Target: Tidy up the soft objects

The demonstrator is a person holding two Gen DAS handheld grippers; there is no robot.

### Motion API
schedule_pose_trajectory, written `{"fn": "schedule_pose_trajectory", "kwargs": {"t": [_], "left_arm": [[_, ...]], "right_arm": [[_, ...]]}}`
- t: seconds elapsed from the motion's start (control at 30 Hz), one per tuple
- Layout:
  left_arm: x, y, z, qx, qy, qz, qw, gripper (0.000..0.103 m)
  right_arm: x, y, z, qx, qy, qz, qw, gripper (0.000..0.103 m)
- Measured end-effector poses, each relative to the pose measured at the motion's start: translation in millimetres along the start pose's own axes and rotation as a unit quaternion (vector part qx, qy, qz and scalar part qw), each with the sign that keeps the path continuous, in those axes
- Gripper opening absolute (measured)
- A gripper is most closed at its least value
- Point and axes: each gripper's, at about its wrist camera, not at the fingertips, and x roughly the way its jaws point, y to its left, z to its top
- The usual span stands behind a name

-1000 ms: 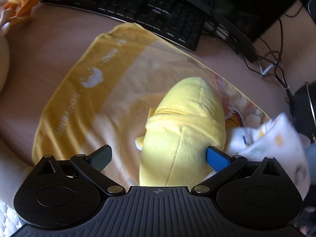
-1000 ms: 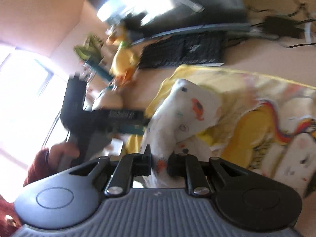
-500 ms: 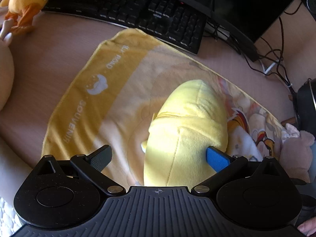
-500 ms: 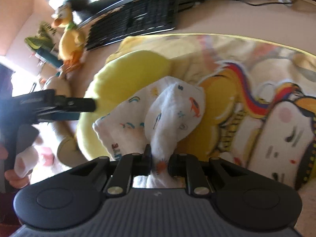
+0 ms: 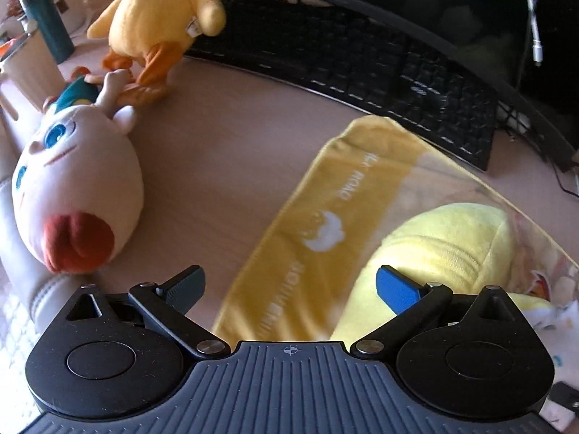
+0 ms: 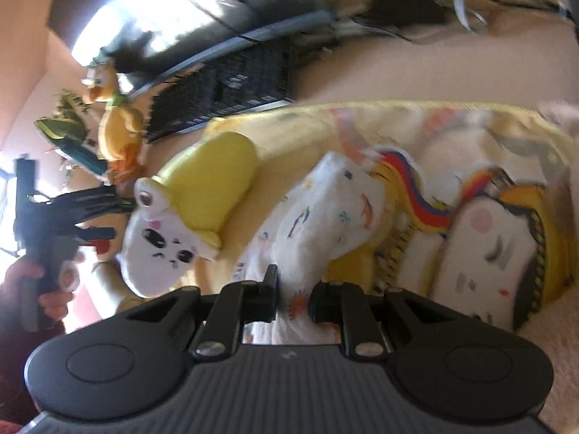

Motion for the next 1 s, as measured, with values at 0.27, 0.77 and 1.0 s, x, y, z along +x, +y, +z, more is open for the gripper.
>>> {"fn": "schedule_pose_trajectory", "kwargs": {"t": [0.27,0.77,1.0], "left_arm": [[-40,3,-11,-0.004,-0.013,-0.114,0.9934,0.103],[10,-25,-16,0.028,0.063,-0.146,0.9869,0.103],[26,-34,-14,0.033,0.084,-0.145,0.9854,0.103]], "right_arm": [[12,58,33,-0.060,-0.034,0.057,0.996,0.017],[102,71,53,-0.074,0.029,0.034,0.996,0.017],[79,46,44,-0.044,0.017,0.038,0.998,0.017]]}}
